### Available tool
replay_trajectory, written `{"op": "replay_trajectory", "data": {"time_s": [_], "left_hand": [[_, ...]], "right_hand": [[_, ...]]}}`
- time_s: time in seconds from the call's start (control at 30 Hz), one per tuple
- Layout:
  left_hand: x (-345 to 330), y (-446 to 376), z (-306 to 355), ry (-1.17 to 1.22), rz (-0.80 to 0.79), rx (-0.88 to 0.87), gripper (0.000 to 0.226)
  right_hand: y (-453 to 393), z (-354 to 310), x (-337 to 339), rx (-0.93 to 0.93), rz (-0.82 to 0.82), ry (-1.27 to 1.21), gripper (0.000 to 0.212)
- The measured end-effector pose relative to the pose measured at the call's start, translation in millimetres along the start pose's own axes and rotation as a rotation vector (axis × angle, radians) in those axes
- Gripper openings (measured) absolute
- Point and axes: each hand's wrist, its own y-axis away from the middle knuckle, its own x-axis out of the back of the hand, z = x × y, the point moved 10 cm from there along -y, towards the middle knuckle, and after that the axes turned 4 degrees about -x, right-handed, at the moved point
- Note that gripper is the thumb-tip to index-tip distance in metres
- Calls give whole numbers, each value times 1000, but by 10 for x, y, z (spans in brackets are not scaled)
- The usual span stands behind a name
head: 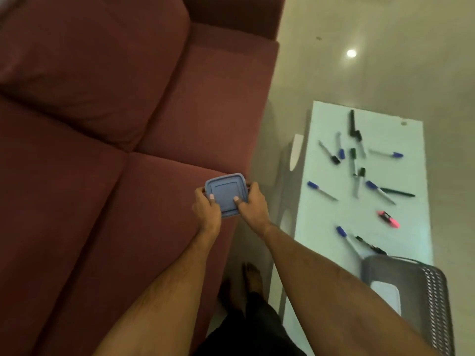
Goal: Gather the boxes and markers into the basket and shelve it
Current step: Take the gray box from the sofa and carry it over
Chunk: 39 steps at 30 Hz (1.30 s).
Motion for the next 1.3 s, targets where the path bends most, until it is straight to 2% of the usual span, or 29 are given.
{"op": "replay_trajectory", "data": {"time_s": [0.17,0.43,0.8,0.9,1.03,1.3], "left_hand": [[-605,407,91,-60,-129,-74,27],[-1537,1272,108,-198,-351,-245,29],[-3079,3201,68,-262,-643,-368,23],[-3448,3686,51,-243,-631,-396,16],[-3938,4345,-181,-285,-597,-351,15],[-4372,5126,-609,-398,-465,-288,22]], "right_hand": [[293,612,508,-87,130,-86,43],[911,1671,1268,-234,301,-187,51],[2207,3403,2707,-426,545,-282,46],[2433,3838,3087,-412,573,-283,45],[2693,4458,3579,-446,532,-229,42],[2873,5338,3910,-534,444,-57,40]]}}
